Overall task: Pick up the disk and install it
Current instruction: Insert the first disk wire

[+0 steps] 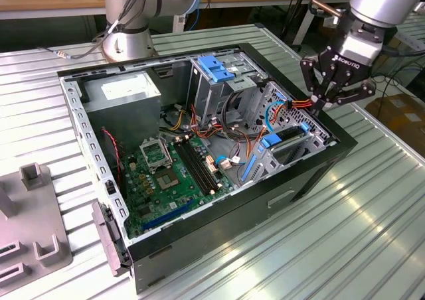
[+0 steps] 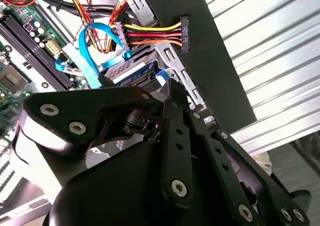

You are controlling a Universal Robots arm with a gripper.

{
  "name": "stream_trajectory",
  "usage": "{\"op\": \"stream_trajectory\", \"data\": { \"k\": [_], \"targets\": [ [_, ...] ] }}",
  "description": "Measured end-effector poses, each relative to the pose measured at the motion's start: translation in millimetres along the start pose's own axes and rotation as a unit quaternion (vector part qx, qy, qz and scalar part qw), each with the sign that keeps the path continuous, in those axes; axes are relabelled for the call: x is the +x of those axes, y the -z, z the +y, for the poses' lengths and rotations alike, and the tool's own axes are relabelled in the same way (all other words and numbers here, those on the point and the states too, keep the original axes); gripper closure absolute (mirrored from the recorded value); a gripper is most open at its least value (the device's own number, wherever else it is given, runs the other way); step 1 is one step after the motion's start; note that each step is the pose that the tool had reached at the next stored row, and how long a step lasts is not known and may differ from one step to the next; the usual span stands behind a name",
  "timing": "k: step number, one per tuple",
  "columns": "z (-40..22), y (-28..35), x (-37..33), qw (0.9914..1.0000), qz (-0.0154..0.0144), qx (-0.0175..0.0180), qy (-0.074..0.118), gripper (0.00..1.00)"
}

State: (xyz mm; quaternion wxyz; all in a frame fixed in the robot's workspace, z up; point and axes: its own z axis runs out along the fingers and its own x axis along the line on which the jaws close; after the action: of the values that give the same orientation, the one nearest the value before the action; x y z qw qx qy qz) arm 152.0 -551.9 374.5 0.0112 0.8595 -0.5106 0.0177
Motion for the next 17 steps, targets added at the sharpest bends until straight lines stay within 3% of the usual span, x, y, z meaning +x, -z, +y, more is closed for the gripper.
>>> {"op": "stream_trajectory", "data": {
  "k": [7, 10, 13, 17],
  "targets": [
    [-3.4, 0.0, 0.2, 0.99939, 0.0000, 0.0015, 0.035, 0.90],
    [-3.7, 0.0, 0.0, 0.99799, 0.0000, 0.0027, 0.063, 0.90],
    [-3.7, 0.0, 0.0, 0.99525, 0.0001, 0.0041, 0.097, 0.90],
    [-5.5, 0.0, -0.1, 0.99296, 0.0001, 0.0049, 0.118, 0.90]
  ]
}}
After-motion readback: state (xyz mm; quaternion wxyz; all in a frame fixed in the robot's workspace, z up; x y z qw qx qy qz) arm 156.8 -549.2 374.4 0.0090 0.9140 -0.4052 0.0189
